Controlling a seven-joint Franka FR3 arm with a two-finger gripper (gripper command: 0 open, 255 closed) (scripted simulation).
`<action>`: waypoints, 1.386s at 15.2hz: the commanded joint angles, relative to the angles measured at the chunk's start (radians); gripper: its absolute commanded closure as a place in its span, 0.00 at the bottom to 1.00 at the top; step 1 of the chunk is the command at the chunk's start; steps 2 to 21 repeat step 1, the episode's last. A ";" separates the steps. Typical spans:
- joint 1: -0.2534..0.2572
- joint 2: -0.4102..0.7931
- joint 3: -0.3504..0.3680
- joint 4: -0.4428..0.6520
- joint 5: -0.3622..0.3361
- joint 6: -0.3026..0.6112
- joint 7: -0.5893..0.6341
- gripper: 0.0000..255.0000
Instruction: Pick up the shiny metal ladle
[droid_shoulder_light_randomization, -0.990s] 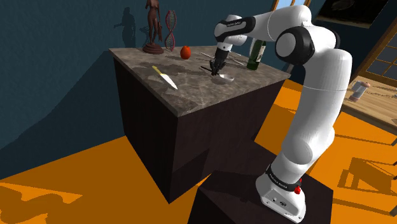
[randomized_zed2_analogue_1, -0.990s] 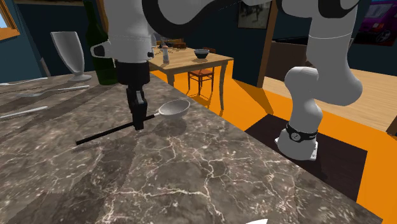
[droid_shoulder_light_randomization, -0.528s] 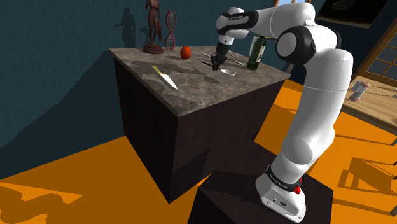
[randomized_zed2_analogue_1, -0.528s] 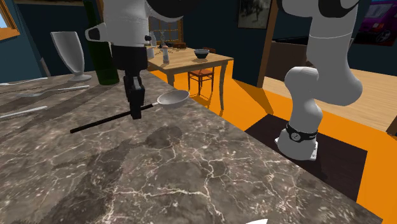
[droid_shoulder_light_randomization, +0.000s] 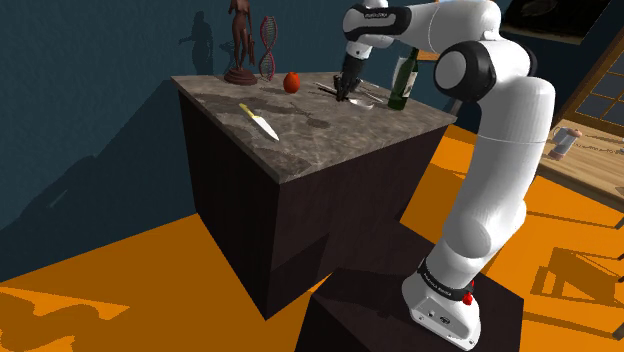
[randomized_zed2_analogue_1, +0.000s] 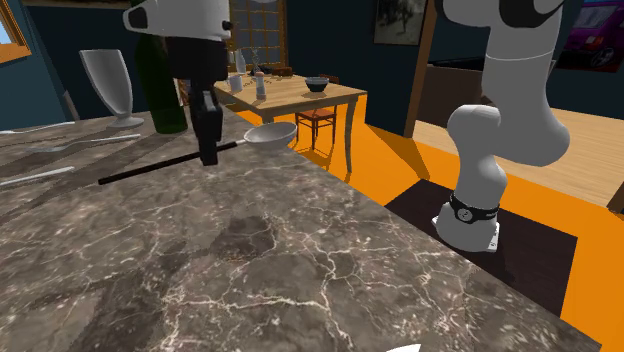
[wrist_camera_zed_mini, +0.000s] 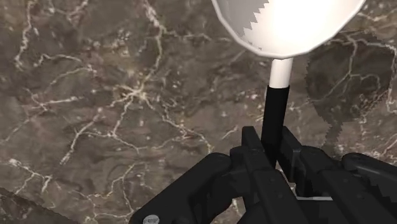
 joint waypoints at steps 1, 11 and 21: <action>0.000 0.000 0.000 0.008 0.000 -0.008 0.001 1.00; 0.000 0.000 0.000 0.008 0.000 -0.008 0.001 1.00; 0.000 0.000 0.000 0.008 0.000 -0.008 0.001 1.00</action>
